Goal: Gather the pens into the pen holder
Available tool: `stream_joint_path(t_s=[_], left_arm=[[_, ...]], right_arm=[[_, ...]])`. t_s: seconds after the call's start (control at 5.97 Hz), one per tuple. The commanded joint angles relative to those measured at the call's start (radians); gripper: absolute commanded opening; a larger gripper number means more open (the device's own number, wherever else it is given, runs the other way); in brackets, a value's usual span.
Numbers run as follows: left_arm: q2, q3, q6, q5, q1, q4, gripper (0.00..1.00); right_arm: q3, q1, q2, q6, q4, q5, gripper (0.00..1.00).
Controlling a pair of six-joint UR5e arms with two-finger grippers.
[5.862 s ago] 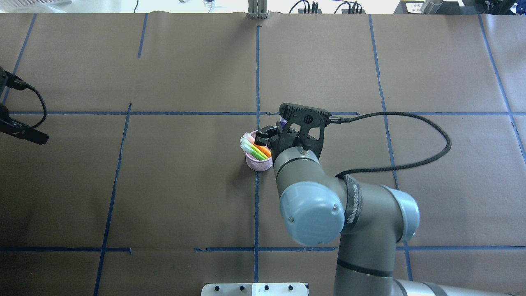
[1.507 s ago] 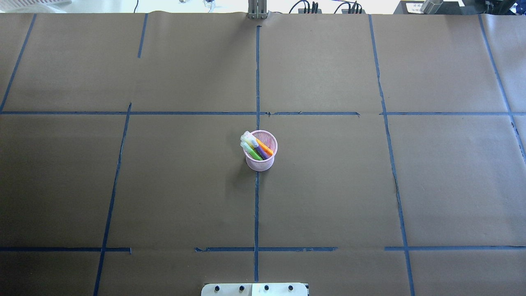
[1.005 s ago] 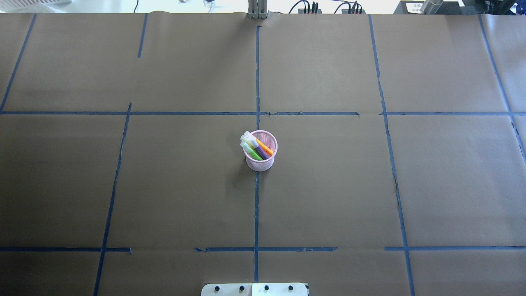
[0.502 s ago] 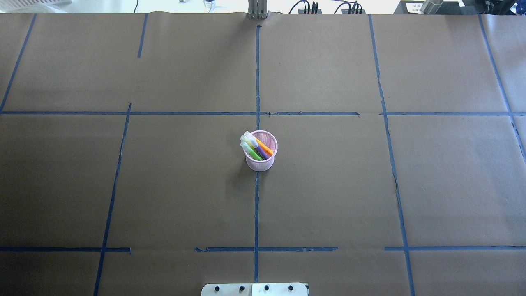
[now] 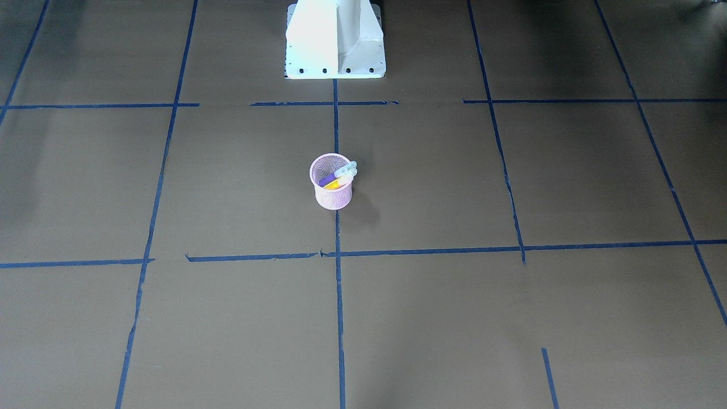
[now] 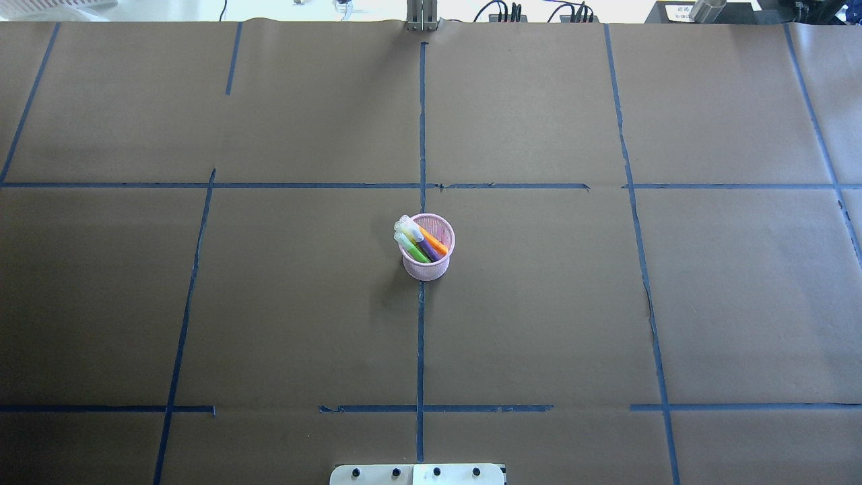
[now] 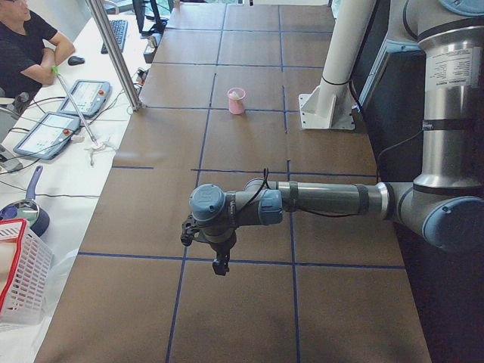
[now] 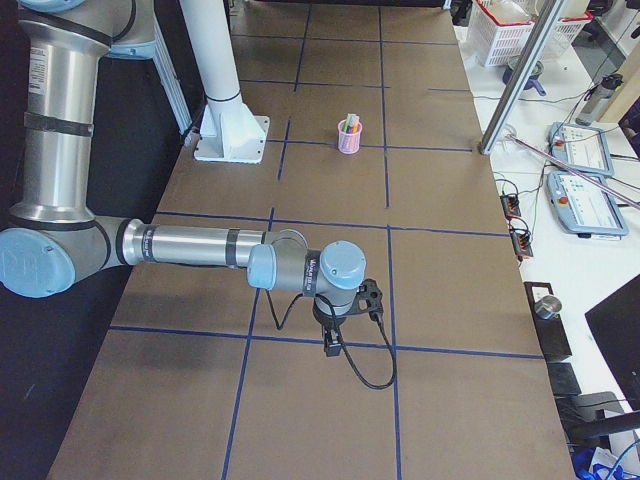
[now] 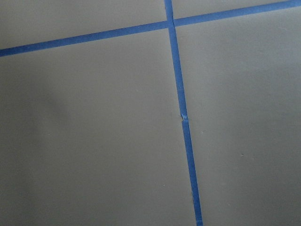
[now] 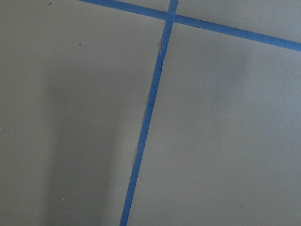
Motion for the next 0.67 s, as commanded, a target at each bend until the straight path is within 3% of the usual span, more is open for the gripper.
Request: stream_joint_path(t_s=[0.0, 0.5], left_arm=[[0.003, -0.003, -0.001, 0.0, 0.001, 0.003, 1.0], [-0.004, 0.008, -0.001, 0.0, 0.003, 0.005, 1.0]], right_arm=[[0.021, 0.0, -0.009, 0.0, 0.0, 0.002, 1.0], [0.041, 0.0, -0.024, 0.0, 0.002, 0.002, 1.0]])
